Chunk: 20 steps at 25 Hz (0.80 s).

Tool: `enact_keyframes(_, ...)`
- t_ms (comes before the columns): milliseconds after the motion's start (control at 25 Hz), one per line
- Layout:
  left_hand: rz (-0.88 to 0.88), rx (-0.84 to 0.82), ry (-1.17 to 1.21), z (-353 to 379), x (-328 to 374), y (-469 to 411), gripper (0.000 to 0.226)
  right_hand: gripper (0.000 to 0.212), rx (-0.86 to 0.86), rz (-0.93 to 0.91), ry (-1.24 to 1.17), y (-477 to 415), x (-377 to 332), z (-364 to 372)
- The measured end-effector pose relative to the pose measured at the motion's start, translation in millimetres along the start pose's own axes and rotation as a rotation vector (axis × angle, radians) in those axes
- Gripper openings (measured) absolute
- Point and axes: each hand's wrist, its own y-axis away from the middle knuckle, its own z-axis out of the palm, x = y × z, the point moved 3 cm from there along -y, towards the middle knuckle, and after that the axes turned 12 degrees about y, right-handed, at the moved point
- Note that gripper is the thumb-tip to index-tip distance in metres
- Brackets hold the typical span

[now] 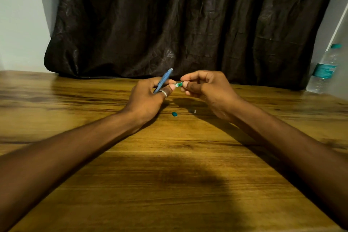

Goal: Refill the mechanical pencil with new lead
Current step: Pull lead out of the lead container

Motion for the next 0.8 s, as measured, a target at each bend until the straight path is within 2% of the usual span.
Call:
enact_keyframes(240, 0.051, 0.159, 0.14, -4, 3, -1, 0.032, 0.015, -0.04, 0.174, -0.306, 8, 5, 17)
enact_keyframes(440, 0.075, 0.167, 0.175, -4, 4, -3, 0.035, 0.015, -0.077, 0.247, -0.484, 16, 4, 31)
enact_keyframes(800, 0.032, 0.19, 0.154, -4, 4, -2, 0.034, 0.015, -0.003, 0.278, -0.45, 17, 1, 23)
